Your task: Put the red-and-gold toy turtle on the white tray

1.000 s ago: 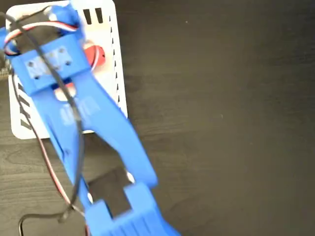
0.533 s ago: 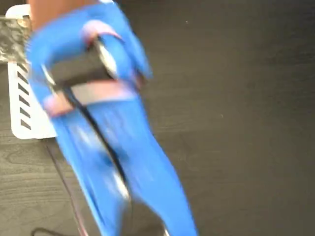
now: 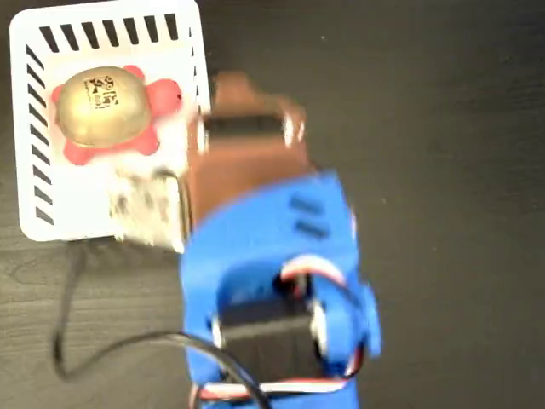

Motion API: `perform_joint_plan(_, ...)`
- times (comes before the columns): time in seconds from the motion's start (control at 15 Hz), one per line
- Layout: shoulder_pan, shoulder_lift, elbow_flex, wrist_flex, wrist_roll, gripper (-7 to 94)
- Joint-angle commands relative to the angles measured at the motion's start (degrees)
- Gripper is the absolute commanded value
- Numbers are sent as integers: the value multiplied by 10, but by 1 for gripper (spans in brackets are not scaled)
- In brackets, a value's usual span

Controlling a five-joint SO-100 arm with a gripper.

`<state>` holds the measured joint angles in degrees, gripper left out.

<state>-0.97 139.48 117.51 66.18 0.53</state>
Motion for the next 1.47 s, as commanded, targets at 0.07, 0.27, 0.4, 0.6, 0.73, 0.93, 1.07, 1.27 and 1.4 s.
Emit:
perform_joint_plan(0.07, -27, 155, 262, -100, -4, 0)
perform_joint_plan(0.27, -36, 296, 421, -121, -2, 0)
perform_joint_plan(0.4, -33, 399, 486, -77, -4, 0)
perform_joint_plan(0.6, -25, 456, 504, -6, -1, 0)
perform_joint_plan(0.73, -29, 459, 504, 40, 26, 0)
perform_joint_plan(0.93, -26, 469, 501, 60, 32, 0)
perform_joint_plan(1.07, -31, 469, 501, 60, 28, 0)
perform_joint_plan(1.27, -30, 469, 501, 60, 29, 0)
perform_joint_plan(1.4, -30, 469, 501, 60, 29, 0)
